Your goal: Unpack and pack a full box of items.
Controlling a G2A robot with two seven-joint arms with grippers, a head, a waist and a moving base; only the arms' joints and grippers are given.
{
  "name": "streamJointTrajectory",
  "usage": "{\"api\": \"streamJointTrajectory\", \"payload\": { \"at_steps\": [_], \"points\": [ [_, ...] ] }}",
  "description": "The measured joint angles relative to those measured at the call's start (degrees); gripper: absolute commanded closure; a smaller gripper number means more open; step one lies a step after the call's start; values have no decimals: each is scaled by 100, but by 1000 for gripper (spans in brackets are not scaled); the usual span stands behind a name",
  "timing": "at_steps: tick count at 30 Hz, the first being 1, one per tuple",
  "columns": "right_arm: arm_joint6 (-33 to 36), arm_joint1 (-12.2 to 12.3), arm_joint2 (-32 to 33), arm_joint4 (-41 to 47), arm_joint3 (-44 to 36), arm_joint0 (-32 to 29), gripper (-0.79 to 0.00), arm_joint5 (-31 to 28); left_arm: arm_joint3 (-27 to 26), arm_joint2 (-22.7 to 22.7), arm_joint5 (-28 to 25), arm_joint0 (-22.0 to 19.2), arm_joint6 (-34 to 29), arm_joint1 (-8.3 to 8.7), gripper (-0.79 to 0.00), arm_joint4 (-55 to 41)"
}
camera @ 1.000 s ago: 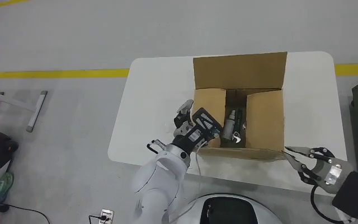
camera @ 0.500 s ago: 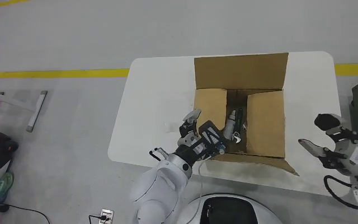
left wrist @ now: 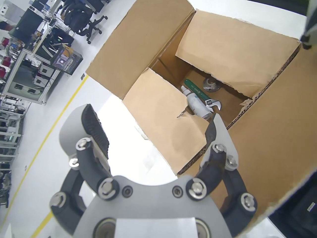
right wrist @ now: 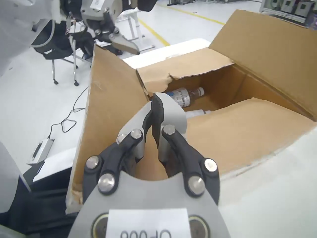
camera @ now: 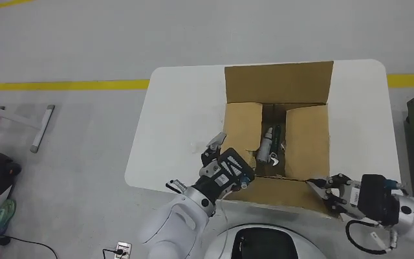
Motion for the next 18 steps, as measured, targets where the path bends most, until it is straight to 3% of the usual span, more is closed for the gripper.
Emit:
{"api": "streamJointTrajectory", "payload": {
  "at_steps": [11,15,18],
  "points": [
    [-39,41,-451,-685,264,117,0,0,149,-197,252,-34,18,58,-785,-293],
    [-634,12,-174,-166,439,121,0,566,315,-56,365,-96,68,66,-785,-322],
    [-986,-20,297,253,553,19,0,1310,537,206,451,-171,115,56,-785,-376]
  ]
}}
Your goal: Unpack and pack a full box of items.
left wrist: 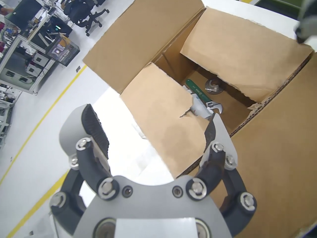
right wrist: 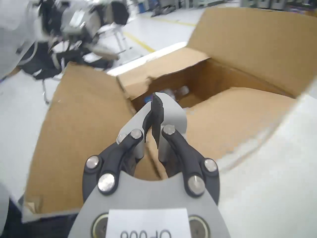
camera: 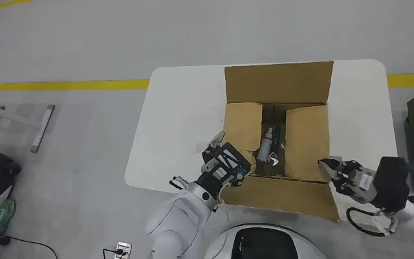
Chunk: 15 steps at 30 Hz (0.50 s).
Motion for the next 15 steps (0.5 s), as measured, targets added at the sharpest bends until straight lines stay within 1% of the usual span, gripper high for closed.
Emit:
{"api": "streamJointTrajectory", "payload": {
  "at_steps": [3,6,10,13,15],
  "points": [
    [-194,-35,397,182,62,-137,0,674,262,329,134,-129,-5,-23,-785,20],
    [-321,-72,621,190,189,-259,0,1236,590,651,336,-330,-14,-59,-785,98],
    [-261,-112,486,243,329,-367,0,1692,1150,960,675,-647,-93,-117,-785,234],
    [-214,-133,261,158,368,-394,0,1834,1491,1056,919,-829,-208,-148,-785,399],
    [-232,-148,98,125,388,-391,0,1892,1691,1107,1176,-956,-300,-164,-785,678]
  ]
}}
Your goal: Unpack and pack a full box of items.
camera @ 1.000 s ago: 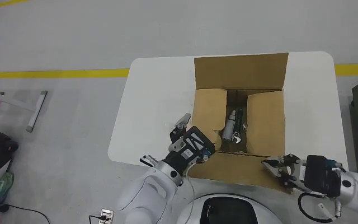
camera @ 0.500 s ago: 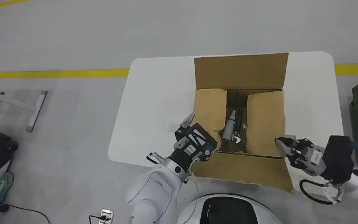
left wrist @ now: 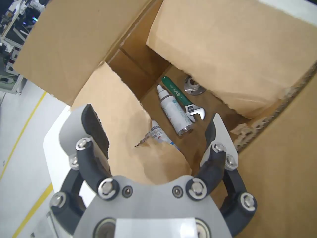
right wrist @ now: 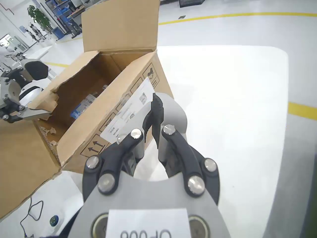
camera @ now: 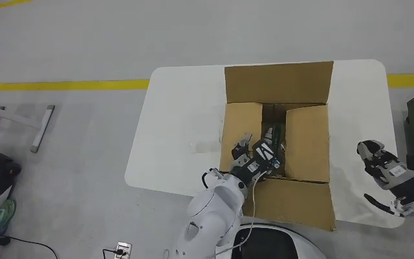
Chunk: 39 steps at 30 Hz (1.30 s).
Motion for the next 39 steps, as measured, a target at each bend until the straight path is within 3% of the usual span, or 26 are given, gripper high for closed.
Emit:
{"api": "streamJointTrajectory", "payload": {
  "at_steps": [6,7,8,9,11,13,14,15,16,30,39],
  "points": [
    [-81,-24,-228,-278,-57,10,0,72,294,82,405,-65,-42,-20,-785,490],
    [-87,-27,-254,-318,-65,20,0,76,311,75,452,-61,-30,-20,-736,547],
    [-89,-29,-272,-345,-70,28,0,77,317,65,484,-54,-22,-21,-603,567],
    [-92,-31,-289,-361,-73,38,0,79,318,50,519,-50,-15,-21,-326,596],
    [-95,-36,-324,-382,-81,61,0,82,308,17,585,-33,19,-18,0,671],
    [-85,-39,-350,-400,-94,79,0,82,281,-24,592,-9,44,-13,0,678],
    [-75,-41,-363,-399,-104,88,0,80,240,-61,596,7,53,-10,-209,676],
    [-68,-42,-368,-393,-116,94,0,78,198,-91,610,23,59,-7,-363,687],
    [-64,-43,-367,-387,-132,100,0,74,151,-118,618,40,62,-2,-763,713],
    [-86,-55,-67,-189,-525,142,0,-36,-724,-587,478,272,160,70,-785,907],
    [93,-40,-20,-100,-886,247,0,-371,-930,-1219,214,111,200,121,-785,800]
  ]
}}
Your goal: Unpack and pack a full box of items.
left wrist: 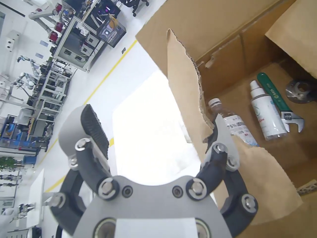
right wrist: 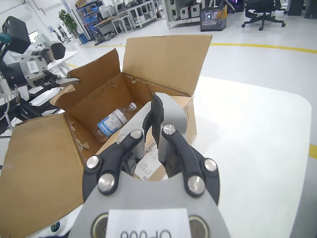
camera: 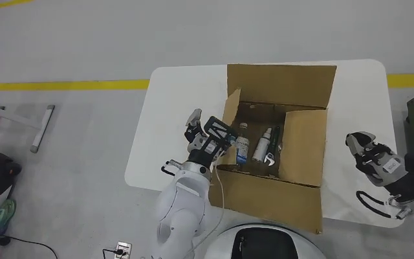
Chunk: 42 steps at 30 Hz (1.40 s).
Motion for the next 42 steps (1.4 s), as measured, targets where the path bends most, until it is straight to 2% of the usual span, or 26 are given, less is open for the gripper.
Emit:
{"api": "streamJointTrajectory", "payload": {
  "at_steps": [8,20,29,42],
  "points": [
    [373,30,-322,-175,-59,262,0,-232,66,-507,-297,-230,26,51,-785,-56],
    [831,63,-758,-353,64,665,0,-189,379,-990,-239,-674,28,93,-785,-27],
    [999,73,-954,-383,193,817,0,-61,952,-1026,-128,-729,50,122,-785,248],
    [1084,85,-1065,-459,214,838,0,47,1417,-1134,23,-682,72,152,-785,290]
  ]
}}
